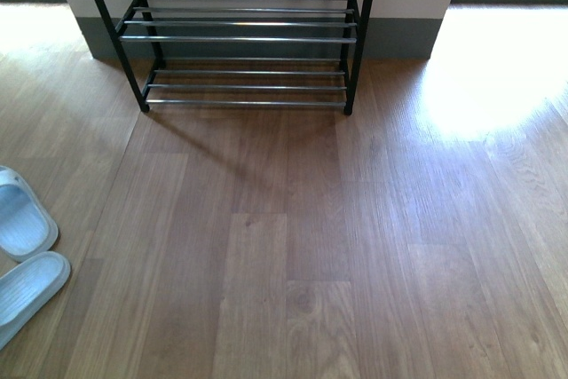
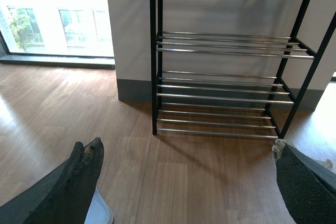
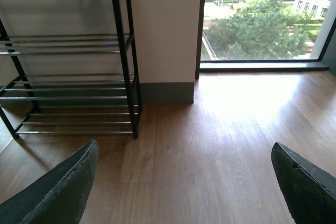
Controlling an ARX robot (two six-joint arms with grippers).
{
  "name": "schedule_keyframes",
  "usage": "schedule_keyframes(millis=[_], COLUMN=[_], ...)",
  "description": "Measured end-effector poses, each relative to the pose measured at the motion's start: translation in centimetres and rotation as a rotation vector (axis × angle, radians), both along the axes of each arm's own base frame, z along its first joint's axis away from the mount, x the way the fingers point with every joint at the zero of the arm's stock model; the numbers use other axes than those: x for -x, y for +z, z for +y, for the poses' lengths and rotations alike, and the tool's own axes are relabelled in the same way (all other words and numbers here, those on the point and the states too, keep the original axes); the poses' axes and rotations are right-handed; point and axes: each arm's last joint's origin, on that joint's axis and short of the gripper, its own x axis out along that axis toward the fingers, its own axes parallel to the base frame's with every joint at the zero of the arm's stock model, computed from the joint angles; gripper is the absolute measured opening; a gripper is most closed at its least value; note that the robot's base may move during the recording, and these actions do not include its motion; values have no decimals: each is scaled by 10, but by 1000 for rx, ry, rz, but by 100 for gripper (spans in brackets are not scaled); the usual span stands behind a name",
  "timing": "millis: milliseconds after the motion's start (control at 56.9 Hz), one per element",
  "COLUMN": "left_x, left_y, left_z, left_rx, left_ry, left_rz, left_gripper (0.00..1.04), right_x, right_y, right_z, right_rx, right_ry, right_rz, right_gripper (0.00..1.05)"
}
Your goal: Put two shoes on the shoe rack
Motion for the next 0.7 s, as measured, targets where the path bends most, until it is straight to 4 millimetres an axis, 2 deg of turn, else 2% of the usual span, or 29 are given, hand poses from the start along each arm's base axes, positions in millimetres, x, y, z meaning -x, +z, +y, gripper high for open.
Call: schedule_keyframes(millis=[703], left_x=[0], left_y=[0], left_z=[0], left_rx=[0], left_ry=[0], left_rz=[0], left_gripper=[95], right_x=[0], right_y=[0], right_z=[0], right_rx=[0], right_ry=[0], right_rz=[0], right_gripper=[96])
